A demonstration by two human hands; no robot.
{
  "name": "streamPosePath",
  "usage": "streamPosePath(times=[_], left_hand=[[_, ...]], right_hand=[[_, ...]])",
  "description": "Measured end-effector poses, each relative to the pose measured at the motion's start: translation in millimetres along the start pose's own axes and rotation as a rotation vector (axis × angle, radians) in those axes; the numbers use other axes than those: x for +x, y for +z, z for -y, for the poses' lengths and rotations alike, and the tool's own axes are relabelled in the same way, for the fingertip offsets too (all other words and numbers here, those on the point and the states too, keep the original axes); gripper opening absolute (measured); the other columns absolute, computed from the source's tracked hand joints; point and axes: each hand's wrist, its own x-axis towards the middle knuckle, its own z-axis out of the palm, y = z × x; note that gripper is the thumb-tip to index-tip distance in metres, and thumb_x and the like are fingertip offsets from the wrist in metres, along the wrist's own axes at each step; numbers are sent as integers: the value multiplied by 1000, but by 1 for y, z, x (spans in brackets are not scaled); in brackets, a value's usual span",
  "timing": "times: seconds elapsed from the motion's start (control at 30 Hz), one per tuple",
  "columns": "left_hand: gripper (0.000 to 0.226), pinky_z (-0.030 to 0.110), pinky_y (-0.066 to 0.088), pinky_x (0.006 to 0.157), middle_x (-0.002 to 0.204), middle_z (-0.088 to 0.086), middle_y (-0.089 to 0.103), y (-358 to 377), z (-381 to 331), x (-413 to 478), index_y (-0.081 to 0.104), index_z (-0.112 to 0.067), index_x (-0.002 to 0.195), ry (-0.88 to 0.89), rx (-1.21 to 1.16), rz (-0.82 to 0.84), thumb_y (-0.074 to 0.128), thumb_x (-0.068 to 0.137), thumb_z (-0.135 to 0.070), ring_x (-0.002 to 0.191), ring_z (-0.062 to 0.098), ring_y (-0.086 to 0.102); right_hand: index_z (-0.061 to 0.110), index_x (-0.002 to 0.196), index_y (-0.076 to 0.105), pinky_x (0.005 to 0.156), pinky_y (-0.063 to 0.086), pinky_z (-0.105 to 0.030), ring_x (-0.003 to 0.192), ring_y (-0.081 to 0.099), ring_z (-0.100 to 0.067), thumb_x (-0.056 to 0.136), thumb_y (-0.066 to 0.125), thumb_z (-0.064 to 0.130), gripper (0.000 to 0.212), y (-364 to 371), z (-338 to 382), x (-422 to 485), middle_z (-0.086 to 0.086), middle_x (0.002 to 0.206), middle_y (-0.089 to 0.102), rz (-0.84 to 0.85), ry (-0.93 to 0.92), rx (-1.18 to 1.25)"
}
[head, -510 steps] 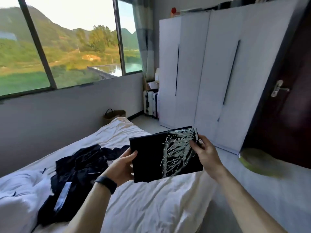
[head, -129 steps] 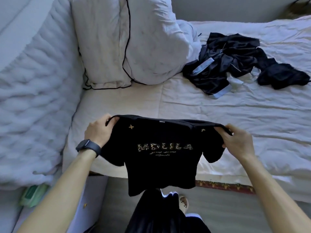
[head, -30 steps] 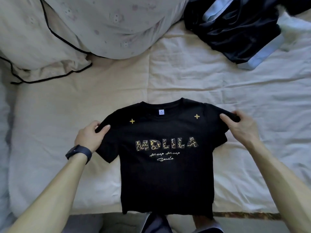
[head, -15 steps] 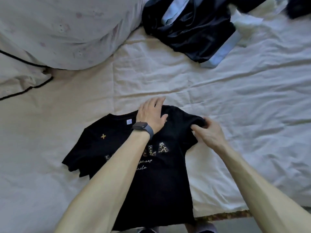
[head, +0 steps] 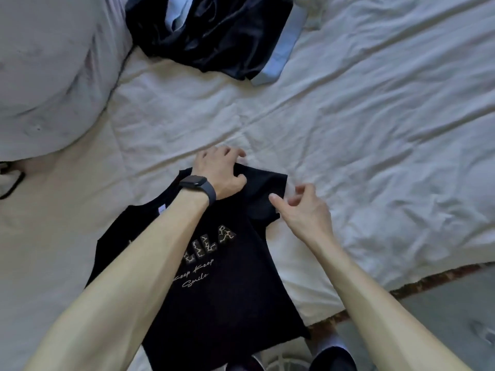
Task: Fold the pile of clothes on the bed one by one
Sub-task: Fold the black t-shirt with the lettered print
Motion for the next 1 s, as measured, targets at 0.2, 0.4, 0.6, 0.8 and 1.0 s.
streamPosePath(times=[0.2,0.4,0.6,0.8,1.0], left_hand=[[28,36,42,84,113,-2,63,-1,-58,39,60,-31,110,203,172,213,59,92,-53,101,24,56],[8,35,50,71,97,-3,65,1,-57,47,52,-32,96,114,-205,110,58,99,-37,83,22,62],[18,41,51,84,102,-5,67,16,-58,39,61,-27,105,100,-174,3,61,96,-43,95,21,63],[37,43,43,98,126,2,59,41,-48,-17,60,-24,127,8,-129,-351,59,95,-42,117,24,55],[52,55,34,113,151,6,44,81,14,-142,54,-16,138,-447,-238,-496,48,92,-41,139,27,41]], right_hand=[[31,80,55,66,43,-32,83,60,-13,81,63,68,38,19,-7,-19,12,85,61,129,-6,-11],[26,82,53,74,49,-33,78,66,-16,96,51,58,34,35,-36,-16,5,73,68,-44,47,181],[24,72,52,57,40,-29,64,57,-8,93,48,70,50,34,-40,-18,9,63,59,-57,-17,56],[25,82,56,62,40,-31,71,58,-11,97,46,63,43,20,-48,-26,11,74,61,-104,-42,-42],[23,86,55,63,43,-36,79,55,-21,97,54,42,23,28,-13,-47,7,84,59,-223,-537,-234]])
